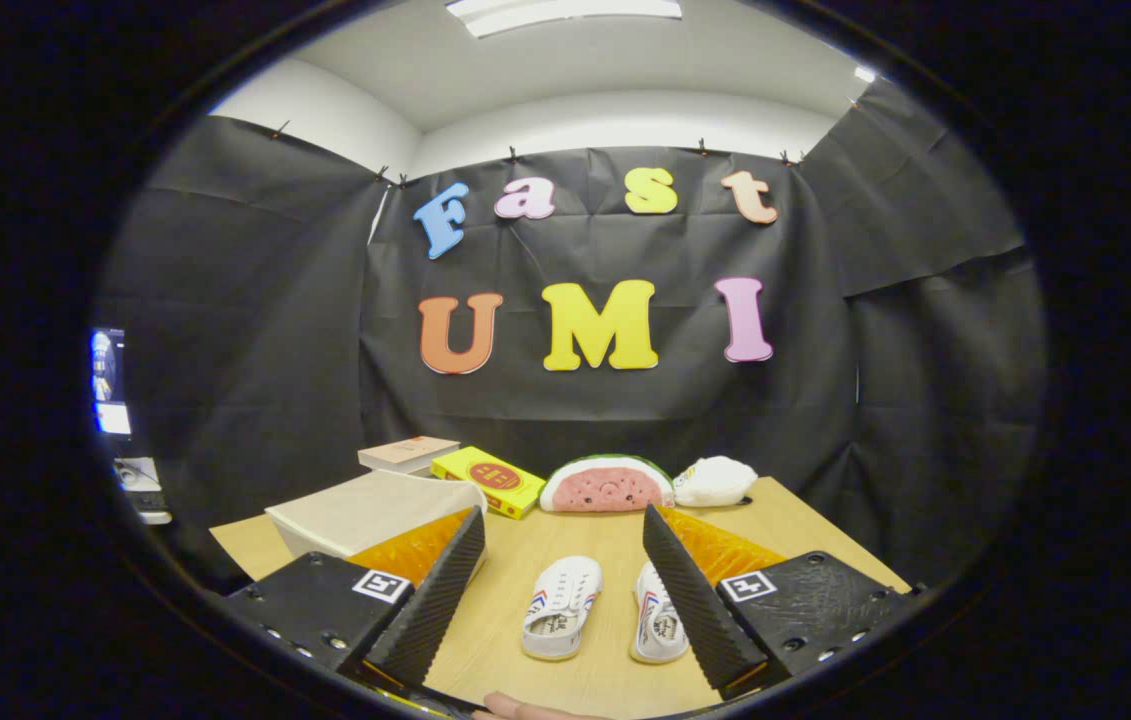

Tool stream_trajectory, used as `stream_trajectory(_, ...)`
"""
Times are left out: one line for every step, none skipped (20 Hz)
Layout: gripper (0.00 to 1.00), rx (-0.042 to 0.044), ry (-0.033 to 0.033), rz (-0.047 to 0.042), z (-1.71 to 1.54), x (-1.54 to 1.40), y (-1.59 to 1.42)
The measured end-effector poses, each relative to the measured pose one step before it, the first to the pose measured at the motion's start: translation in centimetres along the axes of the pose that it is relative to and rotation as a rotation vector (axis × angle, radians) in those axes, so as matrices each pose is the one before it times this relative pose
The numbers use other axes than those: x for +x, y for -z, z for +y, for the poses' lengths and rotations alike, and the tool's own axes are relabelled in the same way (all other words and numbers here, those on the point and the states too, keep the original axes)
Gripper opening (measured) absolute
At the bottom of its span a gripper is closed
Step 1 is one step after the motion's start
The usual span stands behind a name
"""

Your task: Open the storage box then place both shoes into the box .Put the left shoe in first, then the right shoe, with the right side of both shoes facing outward in a uniform manner.

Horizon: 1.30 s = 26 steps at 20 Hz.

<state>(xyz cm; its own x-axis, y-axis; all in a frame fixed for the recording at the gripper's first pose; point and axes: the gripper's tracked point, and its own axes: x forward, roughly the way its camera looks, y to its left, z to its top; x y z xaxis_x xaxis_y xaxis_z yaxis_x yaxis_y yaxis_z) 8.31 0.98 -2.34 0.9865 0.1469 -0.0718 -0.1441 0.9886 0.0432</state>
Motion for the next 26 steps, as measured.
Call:
stream_trajectory(0.96, 0.01131, -0.01862, 0.02053, -0.027, 1.337, 0.267)
stream_trajectory(0.96, 0.01887, -0.03039, 0.02598, 0.298, 1.400, 0.207)
stream_trajectory(0.96, 0.02146, -0.03208, 0.03347, 0.403, 1.578, 0.426)
stream_trajectory(0.95, 0.01806, -0.03295, 0.03454, 0.241, 1.297, 0.190)
stream_trajectory(0.95, 0.01567, -0.03403, 0.03230, 0.370, 1.542, 0.090)
stream_trajectory(0.95, 0.01506, -0.02950, 0.02834, 0.179, 1.433, 0.013)
stream_trajectory(0.95, 0.01587, -0.02507, 0.03064, 0.082, 1.499, 0.185)
stream_trajectory(0.96, 0.01725, -0.03204, 0.03691, 0.104, 1.522, 0.276)
stream_trajectory(0.96, 0.02388, -0.02531, 0.04236, 0.074, 1.628, 0.502)
stream_trajectory(0.96, 0.02825, -0.03255, 0.04384, 0.148, 1.478, 0.444)
stream_trajectory(0.95, 0.02982, -0.04216, 0.05020, 0.363, 1.516, 0.554)
stream_trajectory(0.96, 0.03232, -0.04161, 0.04505, 0.123, 1.270, 0.310)
stream_trajectory(0.96, 0.03662, -0.03823, 0.03028, 0.172, 1.086, 0.135)
stream_trajectory(0.96, 0.03657, -0.03913, 0.02594, 0.193, 1.221, -0.121)
stream_trajectory(0.96, 0.03680, -0.03934, 0.03089, 0.362, 1.003, 0.115)
stream_trajectory(0.96, 0.03832, -0.04653, 0.03508, 0.313, 0.998, 0.323)
stream_trajectory(0.95, 0.03997, -0.04623, 0.04093, 0.300, 0.981, 0.313)
stream_trajectory(0.95, 0.04704, -0.04134, 0.03281, 0.163, 0.843, 0.170)
stream_trajectory(0.96, 0.04651, -0.03813, 0.03230, 0.009, 0.762, 0.113)
stream_trajectory(0.96, 0.04302, -0.04096, 0.03306, 0.187, 0.387, 0.303)
stream_trajectory(0.96, 0.04107, -0.04609, 0.03307, 0.294, 0.037, 0.450)
stream_trajectory(0.96, 0.03601, -0.04868, 0.03050, 0.342, 0.340, 0.214)
stream_trajectory(0.95, 0.03741, -0.05181, 0.02998, 0.448, 0.031, 0.596)
stream_trajectory(0.94, 0.03319, -0.04715, 0.03424, 0.325, 0.908, -0.037)
stream_trajectory(0.92, 0.02203, -0.02783, 0.01978, 0.239, 0.470, 0.065)
stream_trajectory(0.92, 0.00673, -0.01034, 0.01801, -0.046, 0.370, 0.295)
